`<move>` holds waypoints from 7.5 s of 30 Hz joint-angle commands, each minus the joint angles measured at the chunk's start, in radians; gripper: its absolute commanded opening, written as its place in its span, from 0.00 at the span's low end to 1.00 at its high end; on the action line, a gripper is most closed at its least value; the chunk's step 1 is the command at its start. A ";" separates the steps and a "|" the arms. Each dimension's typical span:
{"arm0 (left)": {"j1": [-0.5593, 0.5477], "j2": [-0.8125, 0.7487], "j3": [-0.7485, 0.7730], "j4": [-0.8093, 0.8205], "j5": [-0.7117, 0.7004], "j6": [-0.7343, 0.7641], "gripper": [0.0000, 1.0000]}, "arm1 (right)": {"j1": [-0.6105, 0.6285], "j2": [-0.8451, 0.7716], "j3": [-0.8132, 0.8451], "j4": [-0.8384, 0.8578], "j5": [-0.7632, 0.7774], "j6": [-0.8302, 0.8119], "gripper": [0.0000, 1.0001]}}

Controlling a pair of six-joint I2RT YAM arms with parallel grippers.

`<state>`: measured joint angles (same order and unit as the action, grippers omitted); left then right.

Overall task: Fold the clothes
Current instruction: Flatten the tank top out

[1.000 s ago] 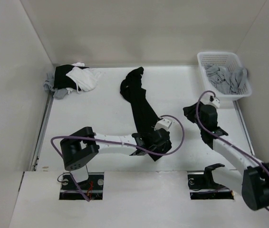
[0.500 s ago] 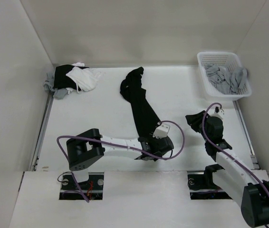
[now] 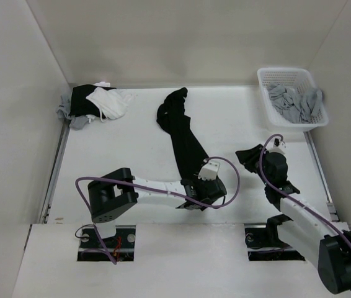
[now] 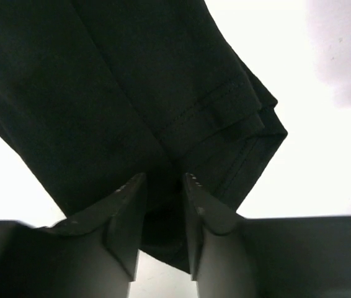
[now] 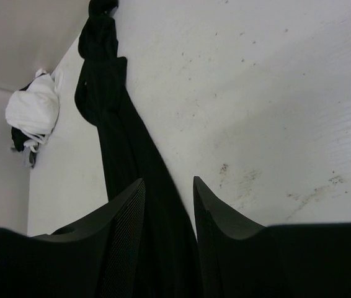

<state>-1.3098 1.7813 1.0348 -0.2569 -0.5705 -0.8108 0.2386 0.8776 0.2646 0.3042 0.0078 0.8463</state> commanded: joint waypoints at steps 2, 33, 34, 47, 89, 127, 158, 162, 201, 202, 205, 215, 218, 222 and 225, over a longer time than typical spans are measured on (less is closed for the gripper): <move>0.008 0.001 0.027 0.033 -0.032 -0.001 0.22 | 0.038 0.017 0.005 0.090 -0.003 0.014 0.42; 0.873 -1.227 -0.496 -0.070 0.070 -0.065 0.02 | 0.579 0.168 0.082 -0.266 0.164 0.077 0.58; 0.917 -1.259 -0.504 -0.074 0.084 -0.065 0.02 | 0.621 0.214 0.112 -0.264 0.161 0.074 0.58; 1.141 -1.312 -0.538 0.024 0.356 -0.077 0.03 | 0.718 0.684 0.330 0.149 0.081 0.111 0.66; 0.750 -1.267 -0.456 0.142 0.066 0.078 0.03 | 0.382 0.568 0.856 -0.364 0.086 -0.263 0.04; 0.600 -1.204 -0.541 0.323 0.026 0.076 0.03 | 0.130 0.741 1.103 -0.315 -0.160 -0.366 0.06; 1.077 -1.143 -0.582 0.283 0.320 -0.027 0.04 | 0.256 0.750 0.440 0.041 -0.081 -0.259 0.46; 1.143 -1.099 -0.590 0.295 0.386 -0.060 0.04 | 0.256 0.791 0.473 0.038 -0.092 -0.271 0.52; 0.932 -1.206 -0.175 0.475 0.219 -0.001 0.03 | 0.506 -0.278 0.867 -0.620 0.240 -0.369 0.00; 0.926 -1.214 -0.129 0.485 0.213 0.021 0.03 | 0.544 -0.281 0.943 -0.626 0.285 -0.392 0.00; 0.933 -1.221 -0.030 0.521 0.186 0.077 0.03 | 0.653 -0.255 1.128 -0.608 0.381 -0.461 0.00; 0.964 -1.085 0.143 0.532 0.147 0.189 0.03 | 0.691 0.064 1.470 -0.539 0.385 -0.638 0.00; 0.984 -1.027 0.114 0.536 0.141 0.193 0.03 | 0.502 0.144 1.417 -0.495 0.243 -0.566 0.00; 1.034 -0.921 0.050 0.562 0.144 0.153 0.03 | 0.215 0.298 1.380 -0.432 -0.010 -0.411 0.00; 1.083 -0.800 0.051 0.577 0.175 0.098 0.03 | 0.101 0.447 1.407 -0.375 -0.123 -0.356 0.00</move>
<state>-0.2630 0.8852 1.1004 0.2893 -0.4129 -0.6708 0.4351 1.2259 1.6531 -0.1673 0.0723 0.3874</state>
